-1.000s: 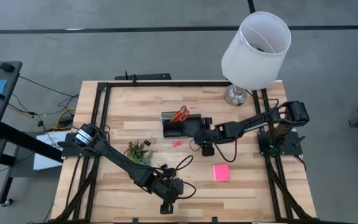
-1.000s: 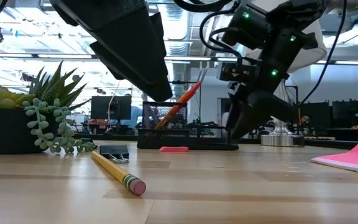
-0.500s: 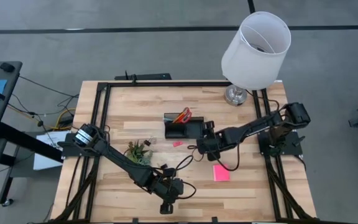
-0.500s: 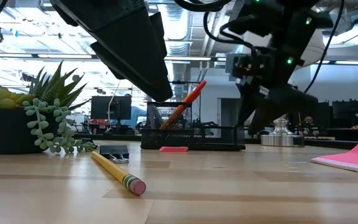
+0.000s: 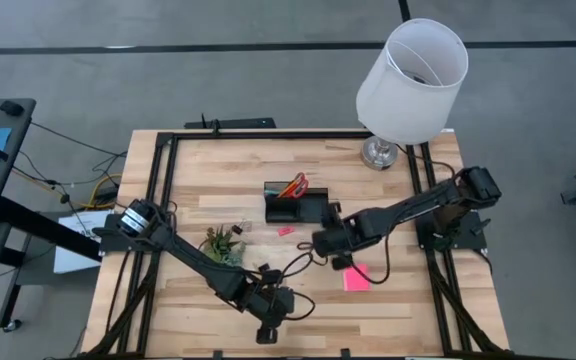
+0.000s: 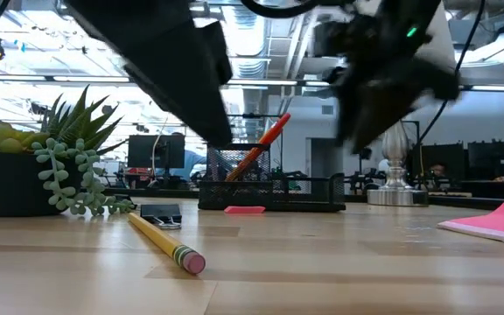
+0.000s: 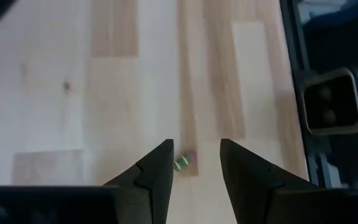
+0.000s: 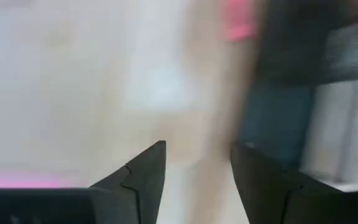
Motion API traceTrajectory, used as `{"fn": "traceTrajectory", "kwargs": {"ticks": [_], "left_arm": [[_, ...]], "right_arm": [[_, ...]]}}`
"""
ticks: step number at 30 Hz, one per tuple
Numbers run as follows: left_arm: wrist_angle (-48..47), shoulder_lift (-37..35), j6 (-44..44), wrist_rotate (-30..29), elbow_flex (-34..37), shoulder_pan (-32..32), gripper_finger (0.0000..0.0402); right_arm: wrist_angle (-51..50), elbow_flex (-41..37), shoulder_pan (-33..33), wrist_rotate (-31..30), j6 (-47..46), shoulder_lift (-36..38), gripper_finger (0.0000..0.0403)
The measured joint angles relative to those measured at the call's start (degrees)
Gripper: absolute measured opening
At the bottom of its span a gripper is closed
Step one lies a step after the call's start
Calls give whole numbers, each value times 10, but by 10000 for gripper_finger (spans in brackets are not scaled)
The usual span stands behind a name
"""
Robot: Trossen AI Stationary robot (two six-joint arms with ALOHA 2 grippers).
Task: Pick and place office supplies into organizer
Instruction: Put the yellow pencil into the top left compartment of the black desk organizer
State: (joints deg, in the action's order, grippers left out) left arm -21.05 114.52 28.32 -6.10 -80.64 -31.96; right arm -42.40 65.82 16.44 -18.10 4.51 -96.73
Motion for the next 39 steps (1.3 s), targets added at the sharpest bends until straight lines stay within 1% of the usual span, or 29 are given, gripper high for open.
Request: {"fn": "traceTrajectory", "kwargs": {"ticks": [3, 5, 8, 10, 14, 17, 20, 25, 28, 31, 34, 39], "left_arm": [[-13, 0, -17, 15, 0, -8, 123], [-19, 0, -27, 25, 0, -12, 123], [-26, 0, -55, 30, 0, -18, 123], [-28, 0, -104, 23, 0, -23, 123], [-26, 0, -204, -23, 0, -30, 123], [-12, 0, -244, -30, 0, -28, 123], [14, 17, -260, -16, 0, -19, 123], [66, 78, -301, 35, 0, -13, 123], [70, 89, -307, 31, -5, -13, 123], [63, 88, -307, 14, -5, -14, 123], [50, 82, -307, 12, -4, -14, 123], [-15, 65, -310, 11, -9, -13, 123]], "right_arm": [[-107, 41, 22, 121, -47, 0, 162], [-168, 61, 42, 185, -59, 1, 157], [-206, 68, 79, 239, -62, 26, 153], [-213, 69, 99, 260, -72, 51, 152], [-203, 69, 139, 258, -136, 114, 150], [-192, 69, 173, 255, -159, 164, 152], [-162, 69, 207, 235, -182, 208, 153], [-102, 69, 259, 184, -191, 257, 150], [-70, 69, 279, 163, -191, 275, 148], [-58, 69, 291, 162, -191, 280, 149], [-57, 69, 298, 162, -191, 279, 150], [-62, 69, 304, 163, -191, 264, 148]]}}
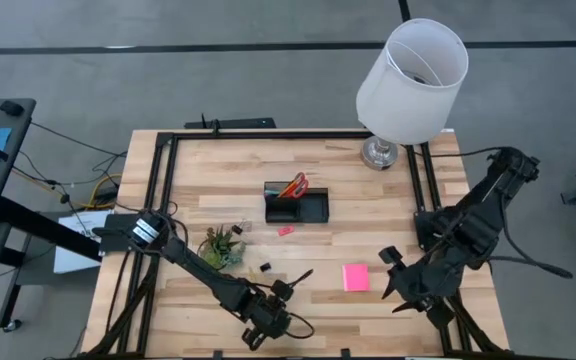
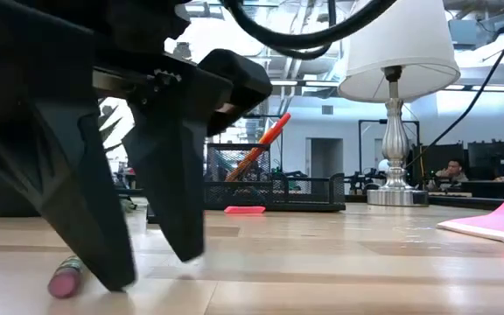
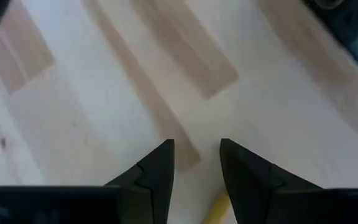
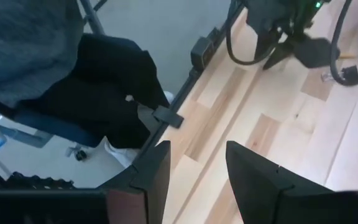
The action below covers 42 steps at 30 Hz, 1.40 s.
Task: Pick and place office supplies into organizer
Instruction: Put the yellow pencil into the top left compartment of the black desk organizer
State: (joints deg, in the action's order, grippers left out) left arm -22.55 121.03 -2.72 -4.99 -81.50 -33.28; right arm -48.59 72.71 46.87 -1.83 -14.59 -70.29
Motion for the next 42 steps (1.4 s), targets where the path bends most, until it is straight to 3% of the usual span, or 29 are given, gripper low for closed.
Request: {"fn": "traceTrajectory", "kwargs": {"ticks": [7, 15, 18, 29, 36, 42], "left_arm": [[-122, -11, -50, -4, -84, 0, 123], [-159, -9, -49, 59, -101, -5, 123], [-158, -2, -50, 72, -101, -17, 123], [-155, 2, -129, 27, -101, -25, 123], [-137, 30, -144, 52, -101, -16, 123], [-133, 45, -153, 40, -106, -19, 123]], "right_arm": [[-10, 0, 0, 0, 0, -16, 152], [-31, 0, 1, 1, 0, -22, 149], [-41, 0, 1, 1, 6, -22, 148], [-45, 0, 15, 1, 30, -22, 146], [-41, 0, 15, 1, 30, -22, 145], [-43, 0, 15, 2, 30, -22, 147]]}}
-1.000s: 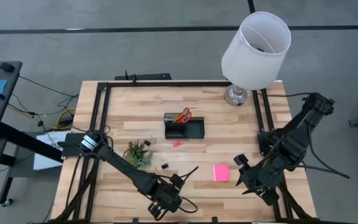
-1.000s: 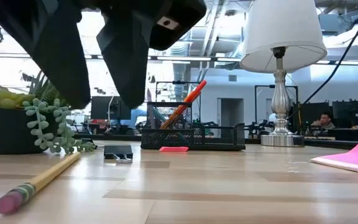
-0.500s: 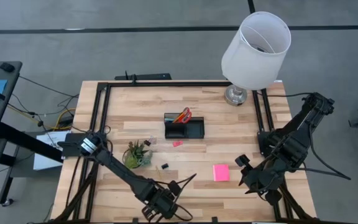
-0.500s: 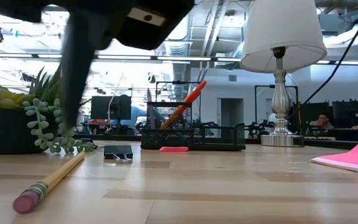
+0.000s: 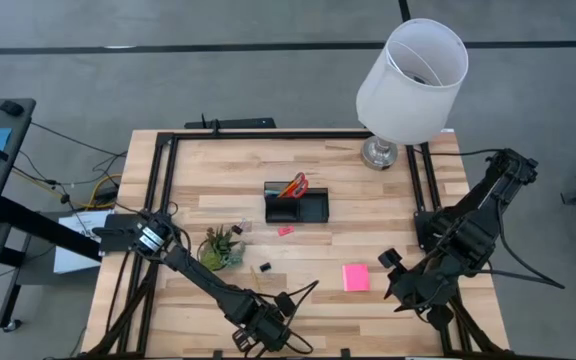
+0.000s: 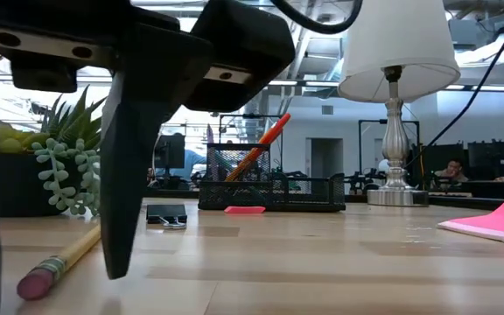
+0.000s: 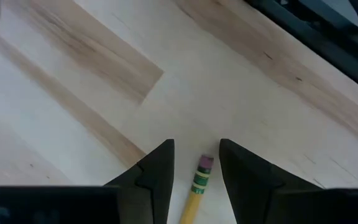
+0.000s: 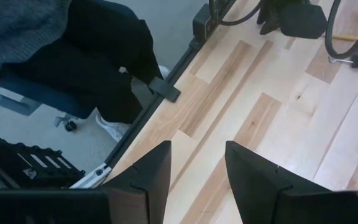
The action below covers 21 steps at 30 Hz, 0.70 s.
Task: Pick and place office supplies into organizer
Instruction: Put the yellow pencil into the top left compartment of the black desk organizer
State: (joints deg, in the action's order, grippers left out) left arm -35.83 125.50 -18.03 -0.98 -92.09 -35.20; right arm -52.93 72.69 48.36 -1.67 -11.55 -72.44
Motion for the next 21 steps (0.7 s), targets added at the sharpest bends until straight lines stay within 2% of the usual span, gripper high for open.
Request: {"fn": "traceTrajectory", "kwargs": {"ticks": [21], "left_arm": [[-32, 0, 21, 10, 5, 0, 122]], "right_arm": [[-4, 0, 0, 0, 0, 0, 147]]}}
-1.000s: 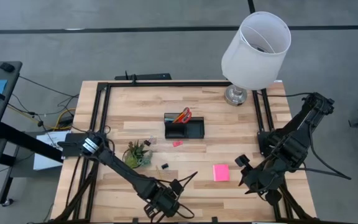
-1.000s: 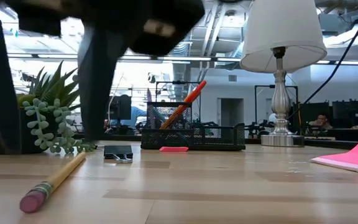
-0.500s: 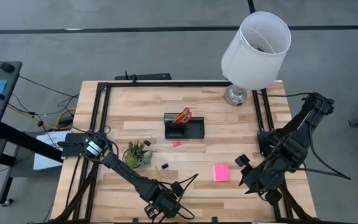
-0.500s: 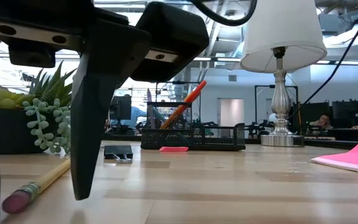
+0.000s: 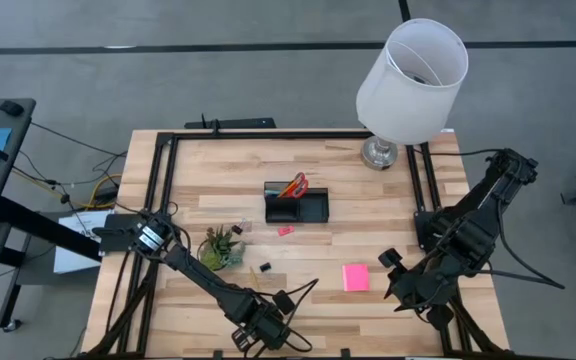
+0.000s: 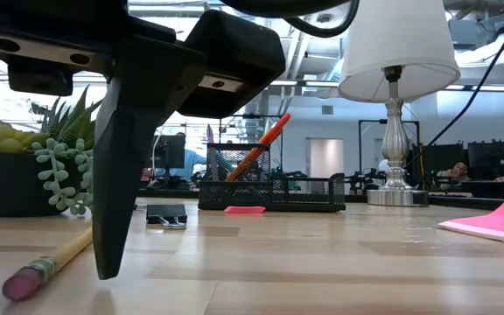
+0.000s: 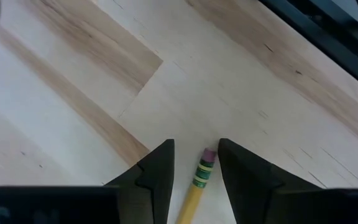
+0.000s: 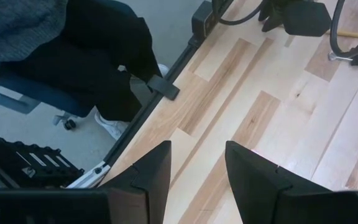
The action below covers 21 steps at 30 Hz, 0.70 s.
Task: Pick and place office supplies into organizer
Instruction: Put the yellow pencil into the top left compartment of the black desk organizer
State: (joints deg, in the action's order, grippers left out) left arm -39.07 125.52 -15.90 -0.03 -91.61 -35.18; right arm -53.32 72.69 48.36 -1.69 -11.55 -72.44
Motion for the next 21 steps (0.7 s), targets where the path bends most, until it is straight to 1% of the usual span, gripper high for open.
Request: {"fn": "traceTrajectory", "kwargs": {"ticks": [3, 10, 12, 14, 18, 21], "left_arm": [[-1, 0, -3, 8, 0, 0, 107], [2, 0, 2, 13, 1, 0, 25], [2, 0, 4, 12, 1, 0, 10], [3, 0, 5, 5, 1, 0, 8], [5, 1, 6, -2, 1, 6, 17], [8, 1, 6, -3, 1, 12, 10]], "right_arm": [[0, 0, 0, 0, 0, 0, 147], [1, 0, 0, 0, 0, 0, 147], [1, 0, 0, 0, 0, 0, 147], [1, 0, 0, 0, 0, 0, 147], [1, 0, 0, 0, 0, 0, 147], [1, 0, 0, 0, 0, 0, 147]]}}
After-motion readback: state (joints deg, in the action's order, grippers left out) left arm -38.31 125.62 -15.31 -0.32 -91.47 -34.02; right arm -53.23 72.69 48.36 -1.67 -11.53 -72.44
